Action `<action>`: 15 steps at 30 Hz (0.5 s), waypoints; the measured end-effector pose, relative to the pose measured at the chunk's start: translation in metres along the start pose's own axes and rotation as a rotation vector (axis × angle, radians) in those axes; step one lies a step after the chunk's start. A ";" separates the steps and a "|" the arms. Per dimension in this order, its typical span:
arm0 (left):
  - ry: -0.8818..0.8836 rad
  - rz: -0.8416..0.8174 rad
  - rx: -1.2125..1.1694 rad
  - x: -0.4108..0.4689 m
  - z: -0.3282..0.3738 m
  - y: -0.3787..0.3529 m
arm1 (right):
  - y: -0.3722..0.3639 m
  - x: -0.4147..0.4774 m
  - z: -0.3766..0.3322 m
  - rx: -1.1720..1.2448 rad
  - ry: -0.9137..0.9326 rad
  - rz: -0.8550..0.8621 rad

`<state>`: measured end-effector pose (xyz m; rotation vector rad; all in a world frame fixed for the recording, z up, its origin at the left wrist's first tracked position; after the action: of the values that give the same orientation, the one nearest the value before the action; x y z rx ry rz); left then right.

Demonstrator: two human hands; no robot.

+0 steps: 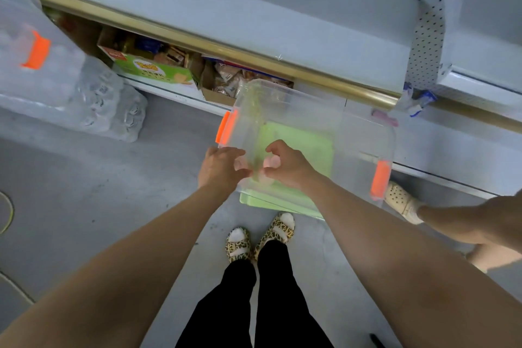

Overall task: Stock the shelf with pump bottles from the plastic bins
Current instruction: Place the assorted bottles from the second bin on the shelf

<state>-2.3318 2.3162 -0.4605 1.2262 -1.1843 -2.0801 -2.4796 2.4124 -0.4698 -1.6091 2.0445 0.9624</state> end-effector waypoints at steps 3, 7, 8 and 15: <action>0.012 0.010 -0.017 -0.002 -0.001 0.002 | 0.008 0.000 0.007 -0.010 0.023 0.079; -0.013 0.026 -0.064 -0.006 0.002 0.002 | 0.023 -0.004 0.012 0.005 0.071 0.216; -0.032 0.003 -0.096 -0.006 0.005 0.000 | 0.026 -0.004 0.013 0.010 0.081 0.235; -0.041 -0.038 -0.192 -0.006 0.017 -0.011 | 0.057 -0.009 0.018 -0.037 0.138 0.274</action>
<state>-2.3424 2.3341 -0.4627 1.1301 -0.9587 -2.1985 -2.5336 2.4381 -0.4606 -1.4756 2.4014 1.0090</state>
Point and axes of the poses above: each hand's wrist, its own x-axis towards the middle knuckle, its own y-axis out of the back of the hand, z = x × y, the point moved 8 cm from there along x, towards the middle knuckle, and after that the axes turned 15 degrees about x, right-handed, at the moved point
